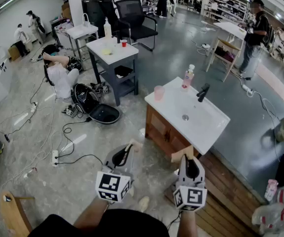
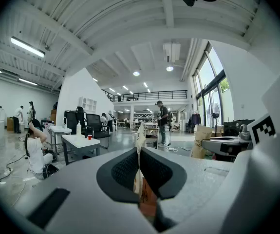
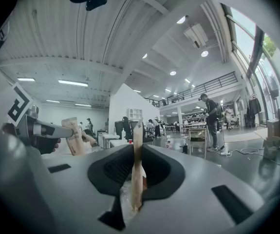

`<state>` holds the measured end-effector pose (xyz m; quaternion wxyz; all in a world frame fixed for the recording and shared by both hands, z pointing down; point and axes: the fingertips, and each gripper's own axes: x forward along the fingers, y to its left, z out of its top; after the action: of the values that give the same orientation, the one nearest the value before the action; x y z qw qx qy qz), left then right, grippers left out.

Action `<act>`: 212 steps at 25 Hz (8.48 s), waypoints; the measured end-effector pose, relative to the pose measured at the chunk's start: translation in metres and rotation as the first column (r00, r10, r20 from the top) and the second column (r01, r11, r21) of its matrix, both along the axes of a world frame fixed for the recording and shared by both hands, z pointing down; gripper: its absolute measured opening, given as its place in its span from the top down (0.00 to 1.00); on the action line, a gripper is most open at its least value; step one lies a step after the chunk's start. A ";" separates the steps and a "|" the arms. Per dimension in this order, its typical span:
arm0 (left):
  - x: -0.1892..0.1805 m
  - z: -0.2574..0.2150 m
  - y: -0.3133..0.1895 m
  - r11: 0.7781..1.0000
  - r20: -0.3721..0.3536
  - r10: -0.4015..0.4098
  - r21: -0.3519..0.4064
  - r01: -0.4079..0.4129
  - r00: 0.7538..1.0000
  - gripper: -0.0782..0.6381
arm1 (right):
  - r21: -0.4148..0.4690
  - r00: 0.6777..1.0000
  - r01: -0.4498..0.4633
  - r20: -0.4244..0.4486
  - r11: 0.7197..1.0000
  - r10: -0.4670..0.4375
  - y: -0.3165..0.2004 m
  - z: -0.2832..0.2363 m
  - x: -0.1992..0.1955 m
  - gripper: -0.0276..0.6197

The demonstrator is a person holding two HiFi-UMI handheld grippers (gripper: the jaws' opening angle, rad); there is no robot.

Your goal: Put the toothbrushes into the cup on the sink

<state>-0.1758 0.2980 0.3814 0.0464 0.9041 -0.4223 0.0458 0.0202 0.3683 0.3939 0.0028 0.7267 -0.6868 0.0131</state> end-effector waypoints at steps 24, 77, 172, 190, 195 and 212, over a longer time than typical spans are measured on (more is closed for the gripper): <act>0.040 0.009 -0.056 1.000 0.013 -0.009 -0.008 0.009 1.000 0.88 | -0.010 1.000 -0.001 0.028 1.000 0.001 -0.054 0.019 0.045 0.88; 0.092 0.031 -0.413 0.994 0.005 0.060 -0.088 -0.060 0.998 0.88 | -0.053 0.998 -0.042 0.039 0.998 0.044 -0.406 0.033 0.094 0.88; 0.103 0.140 -0.483 0.892 0.134 -0.353 -0.251 0.376 0.926 0.88 | -0.291 0.928 0.366 0.180 0.884 -0.326 -0.582 0.207 0.109 0.61; 0.113 0.082 -0.471 0.950 0.068 -0.263 -0.157 0.270 0.963 0.88 | -0.205 0.968 0.245 0.104 0.948 -0.228 -0.552 0.133 0.130 0.64; 0.122 0.060 -0.466 0.968 0.037 -0.212 -0.127 0.215 0.977 0.88 | -0.166 0.981 0.192 0.072 0.967 -0.183 -0.533 0.104 0.136 0.70; 0.140 0.011 -0.430 0.999 -0.034 0.003 -0.044 -0.005 0.999 0.88 | -0.051 0.998 0.007 -0.058 0.999 -0.010 -0.451 0.029 0.130 0.90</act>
<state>-0.0360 -0.1316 0.3929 0.0736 0.9043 -0.4185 0.0399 0.1500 -0.0825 0.4231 0.0415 0.7237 -0.6888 0.0094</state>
